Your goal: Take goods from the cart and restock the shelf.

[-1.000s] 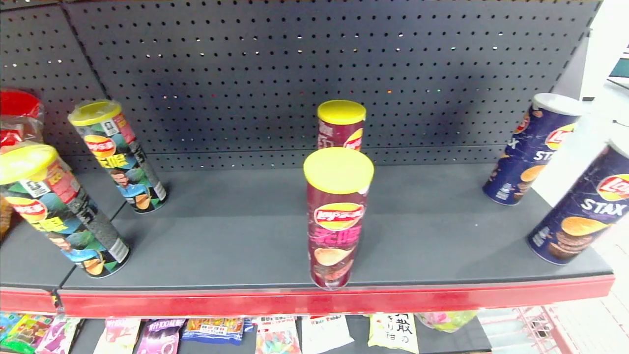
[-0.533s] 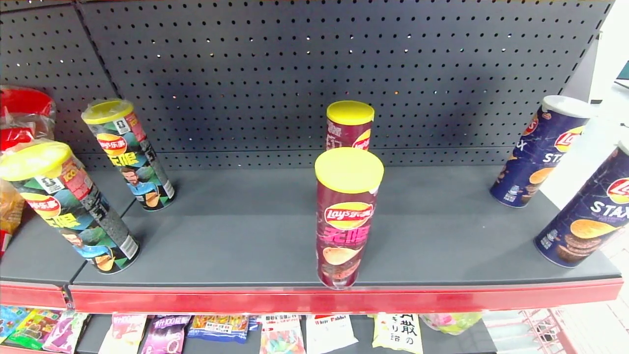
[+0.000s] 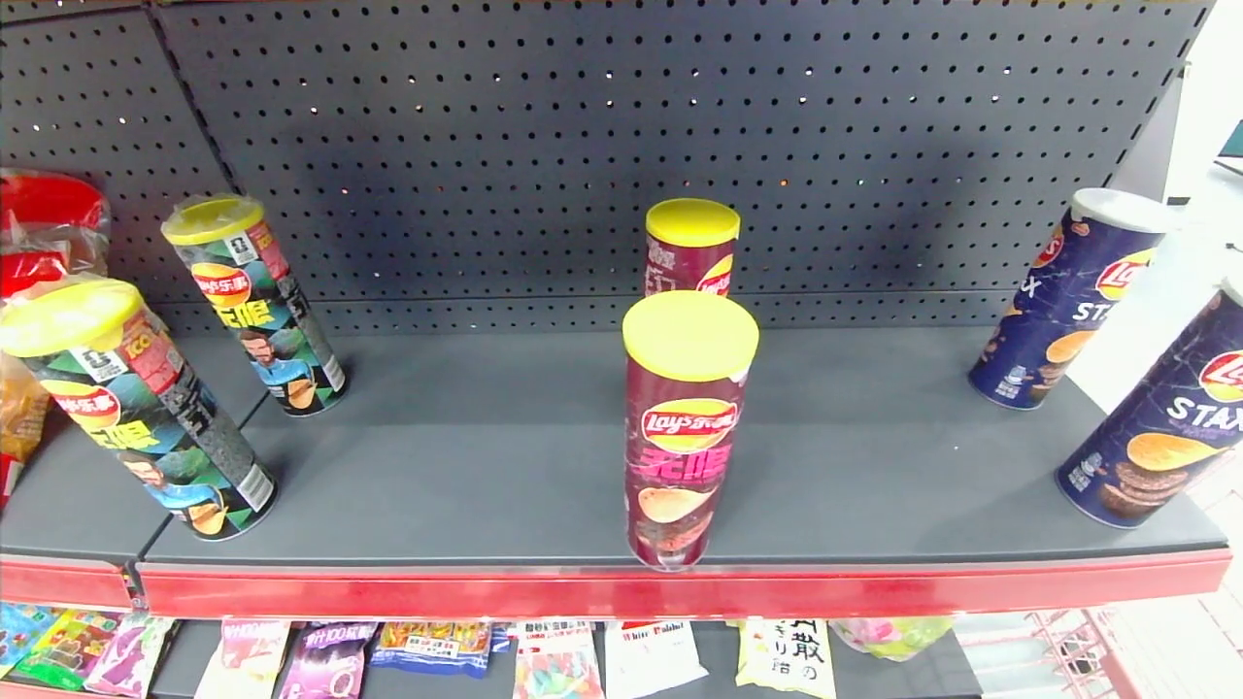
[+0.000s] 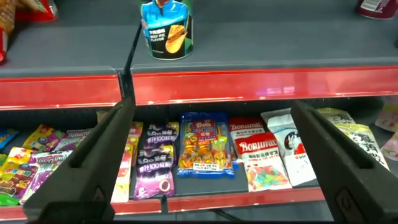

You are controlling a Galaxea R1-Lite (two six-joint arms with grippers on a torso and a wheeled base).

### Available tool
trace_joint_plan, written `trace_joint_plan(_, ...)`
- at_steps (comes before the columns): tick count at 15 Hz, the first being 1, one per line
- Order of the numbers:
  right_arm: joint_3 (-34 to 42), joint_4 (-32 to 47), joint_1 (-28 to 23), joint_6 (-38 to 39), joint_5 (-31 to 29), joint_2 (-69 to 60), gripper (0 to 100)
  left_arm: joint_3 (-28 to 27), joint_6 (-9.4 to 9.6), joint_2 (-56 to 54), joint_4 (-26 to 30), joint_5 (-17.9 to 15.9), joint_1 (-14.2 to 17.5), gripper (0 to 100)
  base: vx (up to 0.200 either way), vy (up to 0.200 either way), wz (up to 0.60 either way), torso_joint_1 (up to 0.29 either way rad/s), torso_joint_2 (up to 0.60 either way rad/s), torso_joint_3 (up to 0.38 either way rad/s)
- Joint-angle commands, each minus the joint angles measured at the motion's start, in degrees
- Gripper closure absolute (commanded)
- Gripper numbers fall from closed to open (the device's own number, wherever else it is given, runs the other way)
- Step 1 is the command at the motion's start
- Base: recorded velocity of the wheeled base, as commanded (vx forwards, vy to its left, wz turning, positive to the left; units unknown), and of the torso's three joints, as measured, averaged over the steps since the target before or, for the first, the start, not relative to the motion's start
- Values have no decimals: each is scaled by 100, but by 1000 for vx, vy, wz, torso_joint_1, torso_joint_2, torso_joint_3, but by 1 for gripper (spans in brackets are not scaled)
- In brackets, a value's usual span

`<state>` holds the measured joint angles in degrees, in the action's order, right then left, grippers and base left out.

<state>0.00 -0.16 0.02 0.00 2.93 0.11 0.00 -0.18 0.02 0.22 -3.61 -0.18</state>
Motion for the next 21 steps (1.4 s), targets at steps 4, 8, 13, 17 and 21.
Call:
trace_joint_plan(4, 0, -2, -2, 0, -3, -2, 0, 0, 1, -2, 4, 0, 1, 0, 0, 0, 0, 0, 0, 0)
trace_joint_plan(8, 0, -2, -2, 0, -3, -2, 0, -9, 62, 15, 4, -43, -8, 0, 0, 0, 0, 0, 0, 0)
trace_joint_plan(13, 0, -2, -2, 0, -3, -2, 0, -9, 115, -2, -13, -35, 1, 0, 0, 0, 0, 0, 0, 0)
trace_joint_plan(17, 0, -2, -2, 0, -3, -2, 0, -2030, -26, 1870, -83, -254, -184, 0, 0, 0, 0, 0, 0, 0)
trace_joint_plan(21, 0, -2, -2, 0, -3, -2, 0, -1828, -8, 3003, -92, -1713, -474, 0, 0, 0, 0, 0, 0, 0)
